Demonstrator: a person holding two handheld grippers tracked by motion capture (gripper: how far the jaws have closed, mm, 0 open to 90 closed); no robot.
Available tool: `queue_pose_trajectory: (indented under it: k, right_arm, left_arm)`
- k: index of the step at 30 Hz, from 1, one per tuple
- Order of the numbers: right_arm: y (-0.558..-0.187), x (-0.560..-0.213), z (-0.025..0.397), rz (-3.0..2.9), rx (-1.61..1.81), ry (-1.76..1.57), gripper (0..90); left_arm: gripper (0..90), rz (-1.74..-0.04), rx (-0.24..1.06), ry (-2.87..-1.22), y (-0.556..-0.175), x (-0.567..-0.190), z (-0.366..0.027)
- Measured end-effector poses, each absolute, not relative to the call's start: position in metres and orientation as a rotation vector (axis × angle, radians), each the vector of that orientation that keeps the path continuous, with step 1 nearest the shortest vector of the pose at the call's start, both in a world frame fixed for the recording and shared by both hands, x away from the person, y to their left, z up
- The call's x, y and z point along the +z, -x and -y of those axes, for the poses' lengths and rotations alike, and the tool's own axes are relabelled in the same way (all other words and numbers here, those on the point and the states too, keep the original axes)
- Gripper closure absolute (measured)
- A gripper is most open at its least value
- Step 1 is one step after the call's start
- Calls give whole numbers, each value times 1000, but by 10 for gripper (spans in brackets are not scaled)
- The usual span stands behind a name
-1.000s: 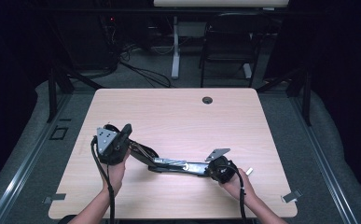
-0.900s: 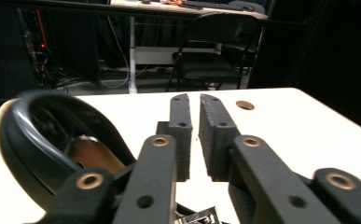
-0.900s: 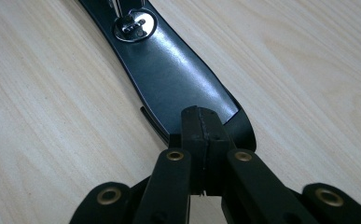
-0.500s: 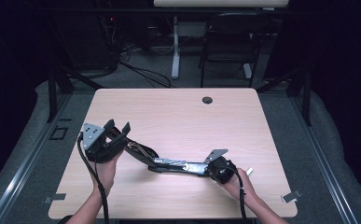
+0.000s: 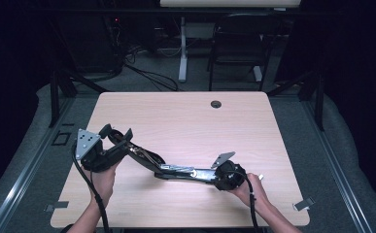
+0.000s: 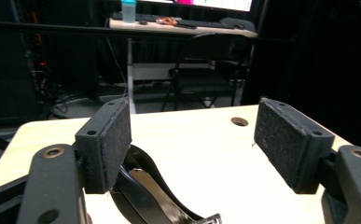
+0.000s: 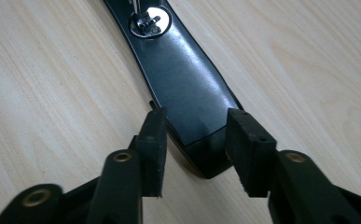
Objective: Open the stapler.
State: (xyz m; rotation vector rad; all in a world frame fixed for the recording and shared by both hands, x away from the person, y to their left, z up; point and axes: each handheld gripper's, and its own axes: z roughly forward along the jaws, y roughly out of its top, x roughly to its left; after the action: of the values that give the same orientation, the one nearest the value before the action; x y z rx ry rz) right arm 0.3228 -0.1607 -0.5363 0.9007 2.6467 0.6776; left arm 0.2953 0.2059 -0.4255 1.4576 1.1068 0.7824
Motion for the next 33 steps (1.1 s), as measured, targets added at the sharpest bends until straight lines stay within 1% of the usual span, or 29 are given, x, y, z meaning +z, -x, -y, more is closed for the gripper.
queue_pose_trajectory:
  k: [3, 9, 13, 15, 23, 26, 29, 33]
  right_arm:
    - [-324, -531, 164, -2638, 687, -896, 512]
    - [-328, -519, 175, -2664, 712, -882, 353]
    - [-328, -514, 182, -2642, 716, -892, 302]
    - [-328, -511, 187, -2611, 726, -904, 299]
    - [-333, -498, 208, -2514, 656, -1003, 146]
    - [-335, -496, 218, -2488, 647, -1056, 110]
    - [-337, -493, 229, -2473, 654, -1087, 98]
    - [-339, -491, 242, -2454, 665, -1144, 36]
  left_arm:
    - [250, -1100, 789, -1469, -291, -424, -208]
    - [190, -1085, 811, -1488, -282, -423, -215]
    - [158, -1091, 817, -1482, -278, -425, -223]
    - [154, -1096, 816, -1476, -277, -425, -227]
    - [103, -1155, 811, -1448, -274, -427, -242]
    - [86, -1179, 809, -1456, -274, -429, -247]
    - [65, -1202, 803, -1462, -276, -432, -251]
    - [28, -1243, 786, -1472, -281, -437, -257]
